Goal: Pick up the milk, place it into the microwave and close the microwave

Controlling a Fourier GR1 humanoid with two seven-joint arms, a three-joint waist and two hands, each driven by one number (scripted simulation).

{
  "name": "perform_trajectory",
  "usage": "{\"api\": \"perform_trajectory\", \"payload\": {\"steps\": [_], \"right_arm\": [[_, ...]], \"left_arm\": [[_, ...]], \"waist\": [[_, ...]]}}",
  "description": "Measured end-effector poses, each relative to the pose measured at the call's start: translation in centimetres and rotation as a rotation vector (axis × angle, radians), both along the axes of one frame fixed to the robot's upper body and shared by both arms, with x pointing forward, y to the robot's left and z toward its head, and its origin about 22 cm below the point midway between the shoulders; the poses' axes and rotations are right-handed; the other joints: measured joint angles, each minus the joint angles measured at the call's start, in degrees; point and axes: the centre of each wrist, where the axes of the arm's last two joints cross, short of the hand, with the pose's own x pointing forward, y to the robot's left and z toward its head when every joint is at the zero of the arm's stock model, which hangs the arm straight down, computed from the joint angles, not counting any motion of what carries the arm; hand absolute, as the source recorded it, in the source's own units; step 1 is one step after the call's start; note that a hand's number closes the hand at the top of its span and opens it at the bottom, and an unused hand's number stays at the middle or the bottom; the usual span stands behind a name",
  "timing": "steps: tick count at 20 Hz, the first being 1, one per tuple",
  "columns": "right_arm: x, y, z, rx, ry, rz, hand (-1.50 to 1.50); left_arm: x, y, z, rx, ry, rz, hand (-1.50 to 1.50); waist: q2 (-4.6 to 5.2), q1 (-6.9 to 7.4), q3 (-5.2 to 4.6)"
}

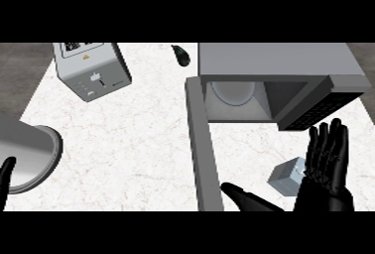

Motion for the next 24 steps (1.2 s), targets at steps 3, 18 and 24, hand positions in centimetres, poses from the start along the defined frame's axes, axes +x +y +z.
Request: {"api": "perform_trajectory", "payload": {"steps": [3, 18, 24], "right_arm": [[0.3, -0.9, -1.5, 0.007, 0.020, -0.030, -1.50], [-2.5, -6.2, -9.7, 0.012, 0.110, -0.138, -1.50], [-3.1, -7.8, -12.6, 0.007, 0.119, -0.126, -1.50]], "left_arm": [[-0.5, 0.7, -0.6, -0.003, 0.005, -0.001, -1.50], [-2.3, 0.7, -1.0, -0.006, 0.005, -0.012, -1.50], [-2.5, 1.0, -0.7, -0.006, 0.006, -0.008, -1.50]], "waist": [[-0.01, 0.03, 0.00], [-0.05, -0.16, 0.01], [-0.03, -0.12, 0.00]]}}
